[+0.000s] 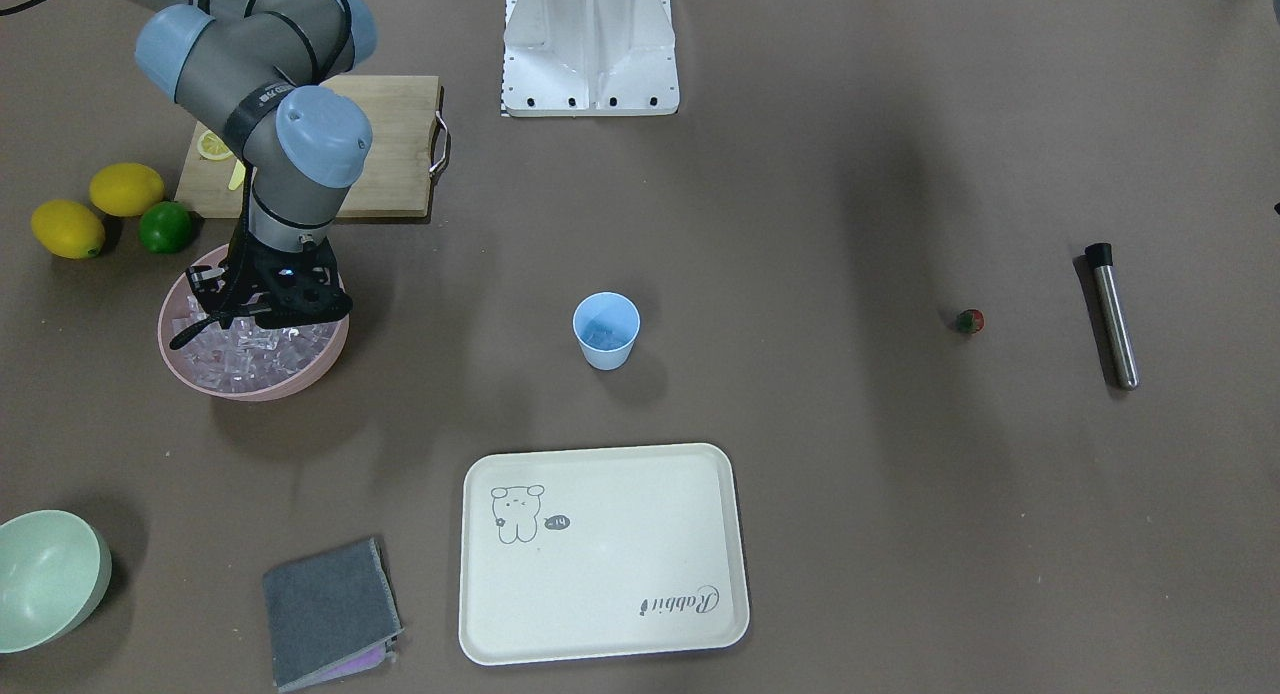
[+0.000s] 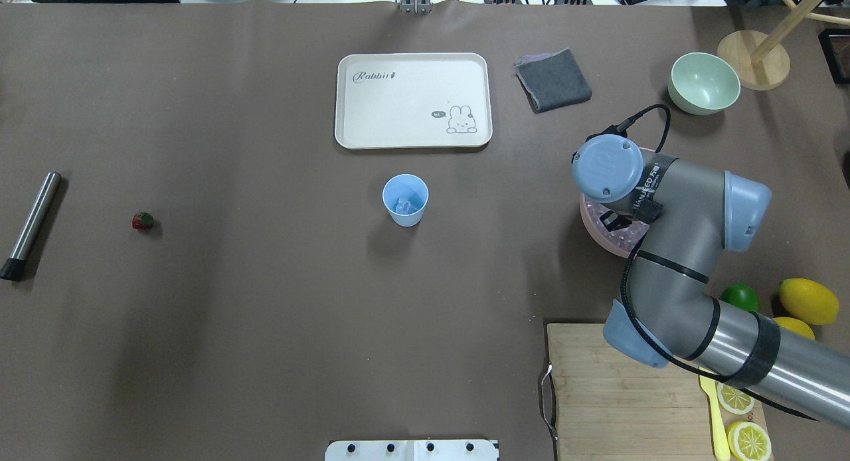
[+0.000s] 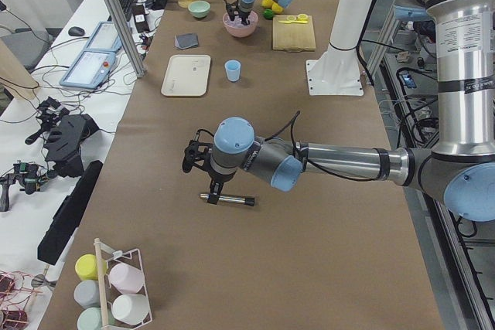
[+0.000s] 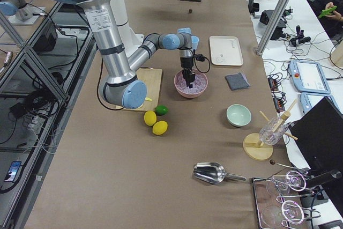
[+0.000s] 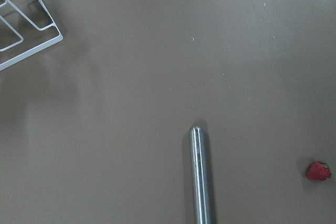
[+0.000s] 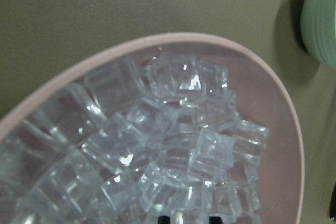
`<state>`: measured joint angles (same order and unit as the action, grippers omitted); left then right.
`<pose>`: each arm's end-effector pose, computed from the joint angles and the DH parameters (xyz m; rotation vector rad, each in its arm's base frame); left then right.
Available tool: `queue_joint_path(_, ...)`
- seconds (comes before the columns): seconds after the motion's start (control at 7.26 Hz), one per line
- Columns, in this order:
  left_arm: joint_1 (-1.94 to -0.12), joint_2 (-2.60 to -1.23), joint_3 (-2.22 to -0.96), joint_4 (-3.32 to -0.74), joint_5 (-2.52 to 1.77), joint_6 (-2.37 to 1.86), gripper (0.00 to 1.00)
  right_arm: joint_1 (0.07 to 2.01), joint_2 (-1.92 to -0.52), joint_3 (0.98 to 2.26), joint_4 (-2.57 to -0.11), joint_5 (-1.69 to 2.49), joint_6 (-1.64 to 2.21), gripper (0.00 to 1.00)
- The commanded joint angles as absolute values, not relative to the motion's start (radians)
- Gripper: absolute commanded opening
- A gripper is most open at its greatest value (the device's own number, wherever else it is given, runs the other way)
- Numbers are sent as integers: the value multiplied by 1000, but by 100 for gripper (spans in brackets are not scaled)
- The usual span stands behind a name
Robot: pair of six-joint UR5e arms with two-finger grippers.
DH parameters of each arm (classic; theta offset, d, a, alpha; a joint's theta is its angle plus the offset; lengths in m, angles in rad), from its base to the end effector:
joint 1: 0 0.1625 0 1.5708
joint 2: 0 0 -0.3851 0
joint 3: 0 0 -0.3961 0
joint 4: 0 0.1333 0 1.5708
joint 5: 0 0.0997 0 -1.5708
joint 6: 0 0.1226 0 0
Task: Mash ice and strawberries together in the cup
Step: 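Lower the right gripper into the ice and grasp cubes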
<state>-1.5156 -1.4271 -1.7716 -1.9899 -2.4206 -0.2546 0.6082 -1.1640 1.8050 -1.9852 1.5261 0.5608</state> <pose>-0.0154 -0.4676 0.5472 0.3125 0.8906 0.0179 -0.4086 -0.4536 0.3763 0.1959 -0.1250 -0.3949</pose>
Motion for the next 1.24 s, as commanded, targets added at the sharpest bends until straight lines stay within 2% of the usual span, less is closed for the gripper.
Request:
queue_joint_path(0.0, -1516, -1425, -1770, -1991, -2421, -255, 97, 618, -1152, 1807, -1988, 1528, 542, 29)
queue_joint_path(0.28, -1516, -1427, -1772, -1991, -2421, -255, 97, 641, -1149, 1819, -1988, 1537, 523, 28)
queue_joint_path(0.83, -1514, -1436, -1770, -1991, -2421, -255, 97, 721, -1074, 1966, -1983, 1681, 546, 28)
queue_joint_path(1.1, -1516, -1436, -1773, -1991, -2421, -255, 97, 715, -1037, 1939, -1846, 1730, 682, 28)
